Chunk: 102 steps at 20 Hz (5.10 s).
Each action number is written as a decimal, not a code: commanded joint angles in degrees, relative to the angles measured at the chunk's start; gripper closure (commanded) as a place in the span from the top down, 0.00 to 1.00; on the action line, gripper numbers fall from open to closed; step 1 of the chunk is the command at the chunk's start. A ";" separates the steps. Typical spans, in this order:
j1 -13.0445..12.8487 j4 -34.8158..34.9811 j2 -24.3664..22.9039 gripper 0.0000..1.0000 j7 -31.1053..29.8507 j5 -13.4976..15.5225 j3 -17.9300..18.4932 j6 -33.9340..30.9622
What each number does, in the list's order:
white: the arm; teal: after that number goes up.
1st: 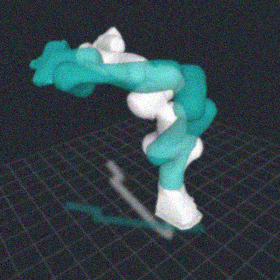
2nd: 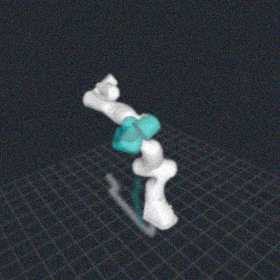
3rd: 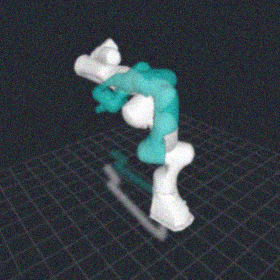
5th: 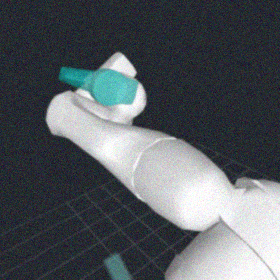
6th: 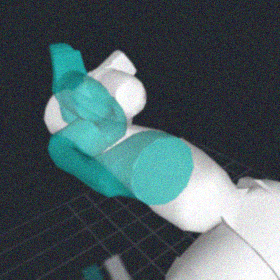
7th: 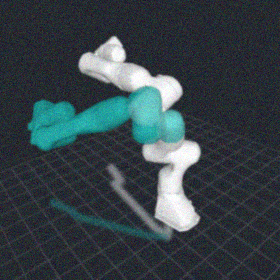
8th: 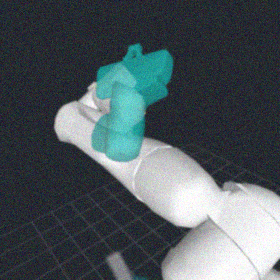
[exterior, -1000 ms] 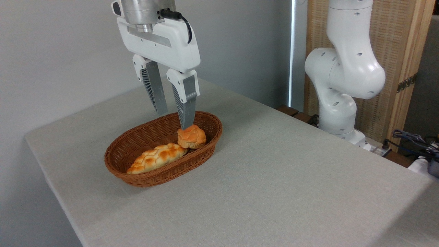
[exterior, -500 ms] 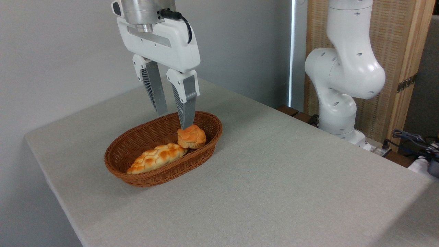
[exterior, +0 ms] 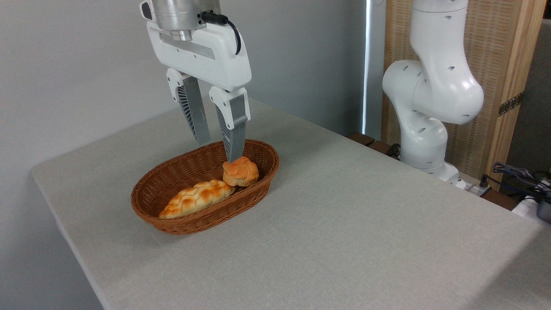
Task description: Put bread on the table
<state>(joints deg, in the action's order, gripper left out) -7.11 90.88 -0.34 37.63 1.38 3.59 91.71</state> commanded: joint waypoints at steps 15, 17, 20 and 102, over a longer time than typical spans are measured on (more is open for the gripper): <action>-0.54 4.30 -3.97 1.00 0.25 2.66 0.63 3.20; -0.54 7.46 -5.81 1.00 1.04 3.45 0.55 5.75; -0.54 12.55 -8.53 1.00 5.16 3.89 -0.85 7.95; 2.36 37.27 -11.27 0.32 7.99 8.64 -17.21 24.49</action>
<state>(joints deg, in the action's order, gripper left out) -4.99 128.83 -11.23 43.80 10.51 -14.46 117.16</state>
